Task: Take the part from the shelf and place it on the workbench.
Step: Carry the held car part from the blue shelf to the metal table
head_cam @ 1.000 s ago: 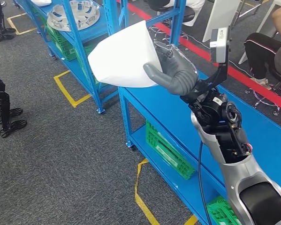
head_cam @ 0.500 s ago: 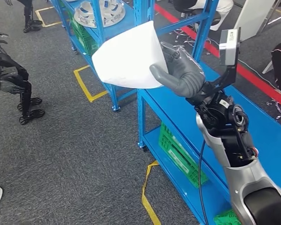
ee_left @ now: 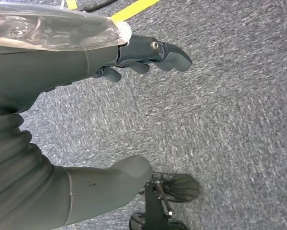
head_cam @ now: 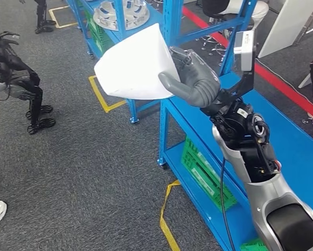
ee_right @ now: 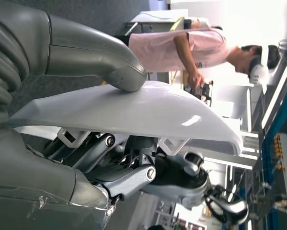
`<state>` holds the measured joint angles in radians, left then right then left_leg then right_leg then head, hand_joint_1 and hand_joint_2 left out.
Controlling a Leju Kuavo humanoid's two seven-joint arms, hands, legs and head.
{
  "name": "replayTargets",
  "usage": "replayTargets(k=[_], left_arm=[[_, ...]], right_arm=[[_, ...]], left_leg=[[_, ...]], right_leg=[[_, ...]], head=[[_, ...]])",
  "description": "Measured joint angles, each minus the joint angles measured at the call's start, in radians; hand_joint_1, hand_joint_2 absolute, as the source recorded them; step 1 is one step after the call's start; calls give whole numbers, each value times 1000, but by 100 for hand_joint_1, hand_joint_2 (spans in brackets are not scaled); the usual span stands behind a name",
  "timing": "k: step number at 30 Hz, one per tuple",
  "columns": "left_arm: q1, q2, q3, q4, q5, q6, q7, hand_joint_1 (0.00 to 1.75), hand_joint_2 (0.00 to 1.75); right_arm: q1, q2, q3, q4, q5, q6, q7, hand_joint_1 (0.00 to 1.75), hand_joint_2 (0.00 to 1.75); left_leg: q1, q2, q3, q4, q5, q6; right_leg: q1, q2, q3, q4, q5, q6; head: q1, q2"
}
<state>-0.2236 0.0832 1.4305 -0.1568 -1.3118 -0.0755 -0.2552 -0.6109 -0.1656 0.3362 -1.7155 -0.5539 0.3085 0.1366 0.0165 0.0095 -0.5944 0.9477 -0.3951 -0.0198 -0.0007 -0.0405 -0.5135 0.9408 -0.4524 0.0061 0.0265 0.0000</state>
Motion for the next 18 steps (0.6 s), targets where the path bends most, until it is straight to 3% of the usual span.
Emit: replayTargets(k=[2,3,6,7,8,9,12,14,16,18], left_arm=[[0,0,0,0,0,0,0,0,175],[-1,1,0,0,0,0,0,0,175],[-2,1,0,0,0,0,0,0,175],[-2,0,0,0,0,0,0,0,175],[-2,-1,0,0,0,0,0,0,175],[-2,-1,0,0,0,0,0,0,175],[-2,-2,0,0,0,-2,0,0,175],[-2,-4,0,0,0,-4,1,0,175],[-1,-5,0,0,0,-6,1,0,175],[0,-5,0,0,-1,-7,1,0,175]], right_arm=[[1,0,0,0,0,1,-1,175,175],[1,0,0,0,0,1,-1,175,175],[4,0,0,0,0,1,-2,175,175],[7,0,0,1,0,1,-2,175,175],[10,0,0,1,2,2,-2,175,175],[12,0,0,1,3,4,-3,175,175],[10,0,0,1,8,12,-6,175,175],[6,1,0,2,13,15,-6,175,175],[5,4,0,2,17,19,-6,175,175],[4,8,0,2,17,22,-6,175,175]], left_leg=[[0,-6,3,-2,0,14],[0,-9,5,-3,0,21],[-4,-20,7,-4,-1,32],[-7,-25,8,-4,-2,34],[-10,-31,9,-4,-2,35],[-12,-38,11,-4,-3,35],[-14,-56,17,-3,-5,34],[-13,-65,10,-2,-2,27],[-11,-74,4,-4,3,17],[-12,-63,-6,19,-14,8]], right_leg=[[-5,3,-4,12,-14,11],[-7,9,-18,44,-35,15],[-9,30,-115,252,-130,17],[-8,33,-145,309,-146,15],[-7,35,-159,331,-142,12],[-5,37,-152,308,-117,6],[4,60,-62,96,-6,-16],[10,75,-26,19,13,-22],[10,69,-17,5,14,-24],[5,57,-10,-9,22,-29]], head=[[5,0],[8,0],[23,0],[28,0],[31,0],[34,0],[39,0],[39,0],[41,0],[38,0]])
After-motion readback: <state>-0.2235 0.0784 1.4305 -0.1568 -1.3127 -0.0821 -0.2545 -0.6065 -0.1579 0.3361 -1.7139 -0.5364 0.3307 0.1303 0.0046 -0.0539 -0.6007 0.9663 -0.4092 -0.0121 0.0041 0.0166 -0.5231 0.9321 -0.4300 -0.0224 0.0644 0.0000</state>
